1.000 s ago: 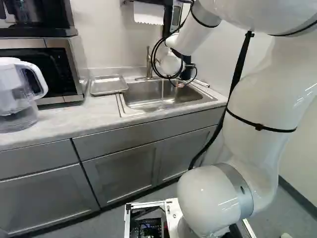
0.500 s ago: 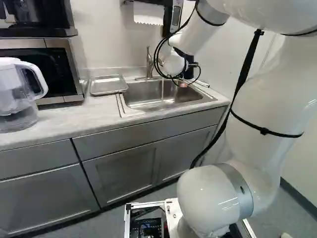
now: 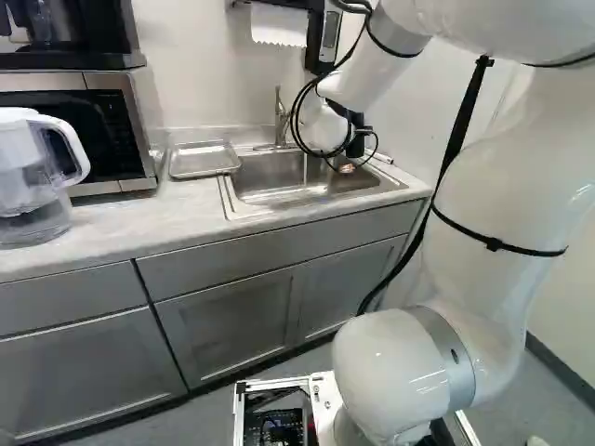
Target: Rinse the cup and place it in the tray
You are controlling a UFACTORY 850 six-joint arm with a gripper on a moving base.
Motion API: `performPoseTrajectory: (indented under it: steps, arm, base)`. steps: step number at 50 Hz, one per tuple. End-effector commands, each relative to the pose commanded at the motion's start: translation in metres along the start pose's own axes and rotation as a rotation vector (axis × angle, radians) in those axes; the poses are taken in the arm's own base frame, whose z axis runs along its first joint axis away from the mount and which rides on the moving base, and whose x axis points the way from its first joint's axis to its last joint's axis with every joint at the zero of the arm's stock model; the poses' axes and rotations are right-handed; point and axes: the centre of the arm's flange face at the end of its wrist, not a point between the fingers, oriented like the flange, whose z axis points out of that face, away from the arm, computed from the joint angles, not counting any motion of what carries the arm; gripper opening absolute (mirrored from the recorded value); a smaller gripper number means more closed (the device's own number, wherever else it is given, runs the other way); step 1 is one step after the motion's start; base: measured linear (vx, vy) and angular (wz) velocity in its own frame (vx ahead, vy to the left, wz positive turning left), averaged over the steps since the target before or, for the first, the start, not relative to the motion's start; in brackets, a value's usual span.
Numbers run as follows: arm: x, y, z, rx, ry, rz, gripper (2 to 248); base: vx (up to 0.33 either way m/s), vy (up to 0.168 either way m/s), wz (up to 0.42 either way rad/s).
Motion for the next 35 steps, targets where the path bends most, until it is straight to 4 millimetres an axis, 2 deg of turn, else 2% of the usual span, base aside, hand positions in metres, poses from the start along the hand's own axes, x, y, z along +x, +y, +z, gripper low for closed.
performPoseTrajectory:
  steps: [35]
  arm:
    - [-0.0005, -0.0039, -0.0001, 0.043, -0.005, -0.023, 125]
  base:
    - [0.0, 0.0, 0.0]
